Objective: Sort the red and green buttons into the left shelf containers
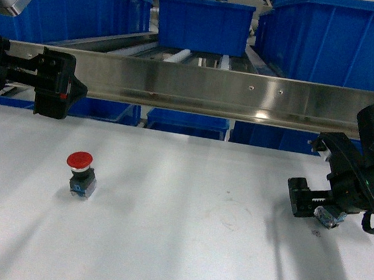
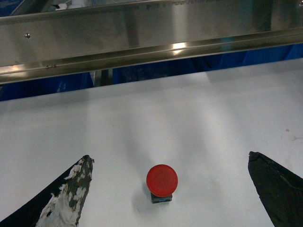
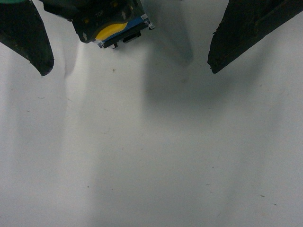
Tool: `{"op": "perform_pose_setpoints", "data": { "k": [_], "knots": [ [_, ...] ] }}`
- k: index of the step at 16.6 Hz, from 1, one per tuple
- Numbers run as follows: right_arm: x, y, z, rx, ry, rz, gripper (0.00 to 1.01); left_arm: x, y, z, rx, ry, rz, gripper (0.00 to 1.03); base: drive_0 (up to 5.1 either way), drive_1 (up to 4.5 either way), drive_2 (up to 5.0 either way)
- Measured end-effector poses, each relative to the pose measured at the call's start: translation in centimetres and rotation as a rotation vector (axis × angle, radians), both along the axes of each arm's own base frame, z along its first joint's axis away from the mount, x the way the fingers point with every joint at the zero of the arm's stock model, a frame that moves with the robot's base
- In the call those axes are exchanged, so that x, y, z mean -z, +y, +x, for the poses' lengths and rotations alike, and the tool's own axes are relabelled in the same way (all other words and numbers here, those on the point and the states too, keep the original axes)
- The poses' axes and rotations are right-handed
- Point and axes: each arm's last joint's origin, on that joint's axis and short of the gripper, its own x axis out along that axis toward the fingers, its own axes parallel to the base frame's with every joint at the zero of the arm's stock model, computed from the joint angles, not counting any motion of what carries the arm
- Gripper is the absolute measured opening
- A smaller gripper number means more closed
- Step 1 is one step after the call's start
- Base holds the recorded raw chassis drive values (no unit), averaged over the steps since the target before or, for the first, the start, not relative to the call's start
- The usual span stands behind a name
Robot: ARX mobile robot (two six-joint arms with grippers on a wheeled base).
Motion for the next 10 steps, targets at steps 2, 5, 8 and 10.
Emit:
{"op": "perform_pose_setpoints", "data": {
  "k": [2,5,8,10],
  "knots": [
    [0.04,0.01,-0.05,0.001,0.003,-0.009,0.95,0.00,-0.01,0.00,0.000,0.000,0.000,0.98,0.0,0.00,0.0],
    [-0.07,-0.04,-0.07,0.007,0.030,-0.021,0.73,0.00,-0.01,0.00,0.000,0.000,0.000,0.98,0.0,0.00,0.0],
    [-0.45,-0.06,0.26,0.010,0.027,-0.023,0.53,0.00,0.00,0.00,0.000,0.000,0.000,0.98,0.0,0.00,0.0],
    [-0.54,-0.07,0.35,0.010,0.025,-0.028,0.38,0.00,-0.01,0.00,0.000,0.000,0.000,0.98,0.0,0.00,0.0]
  ]
}}
